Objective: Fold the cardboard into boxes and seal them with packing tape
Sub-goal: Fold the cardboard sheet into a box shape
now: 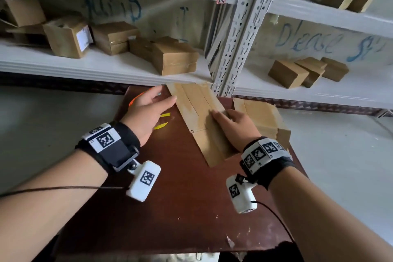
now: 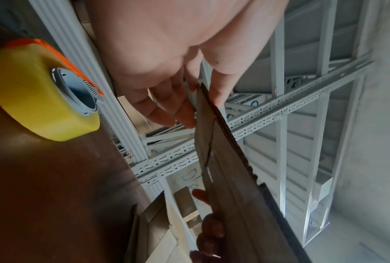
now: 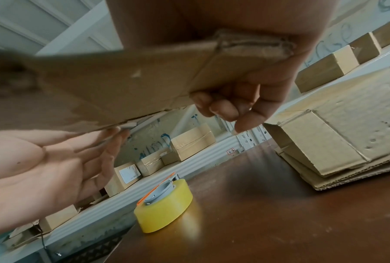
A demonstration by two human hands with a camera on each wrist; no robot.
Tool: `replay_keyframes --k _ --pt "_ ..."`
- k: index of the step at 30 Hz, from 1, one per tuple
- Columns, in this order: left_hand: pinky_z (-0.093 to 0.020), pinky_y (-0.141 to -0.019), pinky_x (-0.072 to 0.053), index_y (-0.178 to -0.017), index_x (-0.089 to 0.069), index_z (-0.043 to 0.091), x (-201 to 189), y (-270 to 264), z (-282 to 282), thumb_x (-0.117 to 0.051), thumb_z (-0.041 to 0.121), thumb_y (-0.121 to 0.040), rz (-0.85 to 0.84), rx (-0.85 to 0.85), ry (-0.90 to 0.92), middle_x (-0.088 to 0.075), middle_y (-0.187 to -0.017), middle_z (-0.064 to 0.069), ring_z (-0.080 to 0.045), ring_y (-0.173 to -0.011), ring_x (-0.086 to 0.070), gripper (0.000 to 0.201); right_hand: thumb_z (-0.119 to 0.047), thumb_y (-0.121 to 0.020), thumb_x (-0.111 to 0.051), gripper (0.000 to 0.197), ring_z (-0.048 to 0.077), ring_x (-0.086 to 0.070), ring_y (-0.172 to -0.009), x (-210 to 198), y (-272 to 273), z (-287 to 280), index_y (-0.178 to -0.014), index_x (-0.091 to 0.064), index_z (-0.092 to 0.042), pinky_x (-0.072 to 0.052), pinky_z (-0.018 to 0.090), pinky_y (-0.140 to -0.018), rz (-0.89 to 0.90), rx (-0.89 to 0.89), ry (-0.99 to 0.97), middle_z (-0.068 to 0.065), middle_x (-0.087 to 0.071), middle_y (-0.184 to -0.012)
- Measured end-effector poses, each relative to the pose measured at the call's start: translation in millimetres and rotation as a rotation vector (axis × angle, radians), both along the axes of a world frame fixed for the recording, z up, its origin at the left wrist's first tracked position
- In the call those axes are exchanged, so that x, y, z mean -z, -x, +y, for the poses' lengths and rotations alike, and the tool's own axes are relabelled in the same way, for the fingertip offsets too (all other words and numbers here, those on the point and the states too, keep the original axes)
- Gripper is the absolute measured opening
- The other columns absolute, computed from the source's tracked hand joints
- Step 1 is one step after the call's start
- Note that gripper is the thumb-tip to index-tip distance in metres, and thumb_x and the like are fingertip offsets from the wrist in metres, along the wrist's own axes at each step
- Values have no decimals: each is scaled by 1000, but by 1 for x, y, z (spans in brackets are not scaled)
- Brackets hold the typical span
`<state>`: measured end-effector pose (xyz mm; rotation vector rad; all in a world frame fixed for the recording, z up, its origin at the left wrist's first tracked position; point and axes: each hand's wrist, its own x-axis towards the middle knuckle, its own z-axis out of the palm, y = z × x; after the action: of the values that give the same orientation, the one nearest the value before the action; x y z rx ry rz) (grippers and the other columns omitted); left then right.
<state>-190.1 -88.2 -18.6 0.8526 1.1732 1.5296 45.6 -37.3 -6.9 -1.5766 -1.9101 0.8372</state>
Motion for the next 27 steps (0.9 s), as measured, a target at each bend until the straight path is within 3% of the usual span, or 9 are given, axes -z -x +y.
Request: replay_keyframes --k 2,4,6,10,13,15,17,21,27 --pt "-33 -79 -56 -133 -67 33 5 -6 -6 -79 16 -87 -13 -30 -50 -66 -135 -6 -16 -115 -67 51 -72 -91 -55 54 17 -73 -79 -1 -3 -1 -92 -73 -21 -60 34 -74 -15 -22 19 -2 -77 -82" --pt "-25 -72 -56 -137 -63 32 6 -9 -15 -73 9 -93 13 -34 -84 -72 -123 1 -10 -105 -68 50 -72 -92 -53 53 14 -73 -77 -2 -5 -3 -93 -75 -24 -59 29 -69 -31 -50 31 -6 -77 -81" --pt "-22 -75 -56 -142 -58 31 9 -10 -21 -69 9 -95 69 -22 -104 -73 -115 6 -6 -100 -66 53 -71 -93 -54 49 10 -72 -73 -2 -7 -3 -92 -76 -28 -52 24 -62 -20 -63 41 -10 -75 -76" --pt "-32 -91 -54 -151 -50 29 9 -5 -32 -75 19 -90 134 -11 -128 -68 -129 1 -11 -109 -64 67 -71 -94 -53 58 9 -64 -63 1 -8 -4 -86 -72 -17 -47 24 -62 -7 -109 -1 -9 -68 -65" --pt "-28 -89 -52 -146 -55 34 10 -4 -36 -84 29 -83 177 -13 -151 -61 -142 -8 -18 -121 -61 70 -72 -94 -50 64 13 -61 -63 8 -8 -3 -84 -65 -10 -49 27 -64 -8 -143 -49 2 -67 -68" --pt "-28 -90 -50 -145 -56 31 12 -6 -36 -82 26 -84 166 -15 -153 -59 -144 -12 -25 -128 -60 67 -75 -94 -47 66 15 -63 -64 14 -9 -4 -85 -64 -12 -52 31 -68 -30 -165 -29 2 -67 -68" --pt "-33 -95 -49 -145 -55 27 12 -10 -35 -81 21 -87 162 8 -150 -62 -143 -8 -32 -133 -57 64 -78 -92 -44 66 17 -65 -65 21 -12 -7 -85 -64 -15 -53 32 -69 -39 -166 9 -3 -65 -62" --pt "-38 -104 -47 -146 -55 27 9 -22 -37 -84 26 -84 177 2 -146 -63 -143 0 -25 -135 -57 68 -79 -93 -42 68 20 -70 -73 26 -22 -14 -86 -66 -15 -50 30 -66 -54 -167 67 1 -72 -73" --pt "-28 -86 -54 -144 -55 34 -8 -40 -41 -82 41 -82 227 8 -128 -62 -143 6 -22 -132 -59 69 -76 -93 -45 61 15 -62 -62 5 -37 -20 -69 -60 -22 -44 29 -61 -25 -140 77 -9 -61 -55"
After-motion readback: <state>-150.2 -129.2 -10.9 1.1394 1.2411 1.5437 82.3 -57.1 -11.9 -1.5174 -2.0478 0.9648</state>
